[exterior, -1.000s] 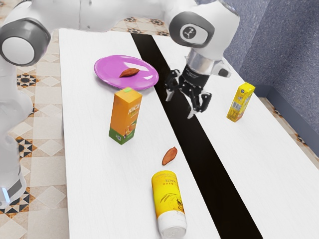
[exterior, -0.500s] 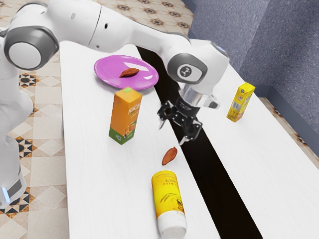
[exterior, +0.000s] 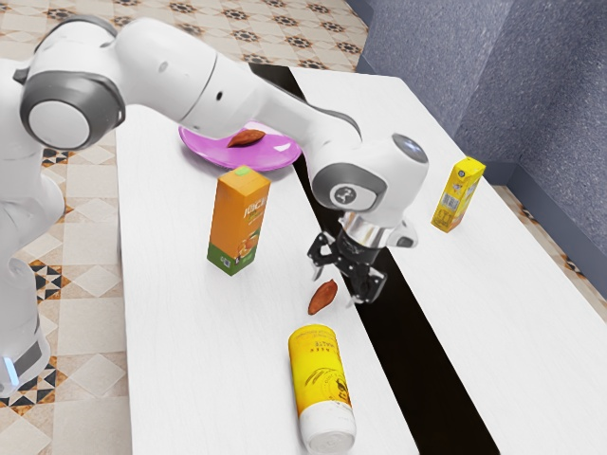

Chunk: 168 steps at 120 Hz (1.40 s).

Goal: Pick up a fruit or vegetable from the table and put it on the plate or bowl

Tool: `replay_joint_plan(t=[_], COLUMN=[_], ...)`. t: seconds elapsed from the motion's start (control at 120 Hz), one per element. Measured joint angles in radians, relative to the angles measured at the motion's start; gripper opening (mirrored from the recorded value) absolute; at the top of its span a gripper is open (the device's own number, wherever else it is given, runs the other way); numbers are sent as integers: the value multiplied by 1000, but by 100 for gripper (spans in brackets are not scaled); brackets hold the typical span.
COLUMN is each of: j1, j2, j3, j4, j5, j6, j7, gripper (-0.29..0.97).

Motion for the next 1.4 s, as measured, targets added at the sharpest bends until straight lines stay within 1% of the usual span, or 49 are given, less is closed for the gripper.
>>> replay_joint_plan(t=[0.167, 0.3, 0.35, 0.4, 0.417, 0.533, 0.567, 0.608, 0.65, 0.775, 0.892, 1.1, 1.208, 1.25, 1.3, 1.4], j1=[-10, -12, -12, -12, -12, -11, -10, -9, -8, -9, -7, 1, 3, 2, 3, 2], j2=[4, 17, 21, 26, 27, 33, 33, 32, 29, 19, 16, -10, -10, -17, -43, -141], j3=[-7, -8, -8, -8, -9, -10, -9, -7, -4, -3, -2, 1, 6, 23, 41, 62], j4=[-6, -12, -13, -13, -13, -12, -12, -12, -12, -12, -12, -11, -11, -8, -5, 12], j5=[-5, -11, -13, -12, -10, -3, -1, 1, 4, 12, 22, 26, 15, 11, 10, 32], j6=[27, 40, 42, 43, 42, 34, 31, 27, 22, 2, -28, -76, -90, -100, -117, -158], j7=[9, 15, 17, 18, 18, 17, 16, 15, 14, 11, 7, 18, 29, 33, 38, 47], gripper=[57, 52, 48, 39, 38, 51, 52, 50, 46, 24, 12, 8, 15, 14, 15, 14])
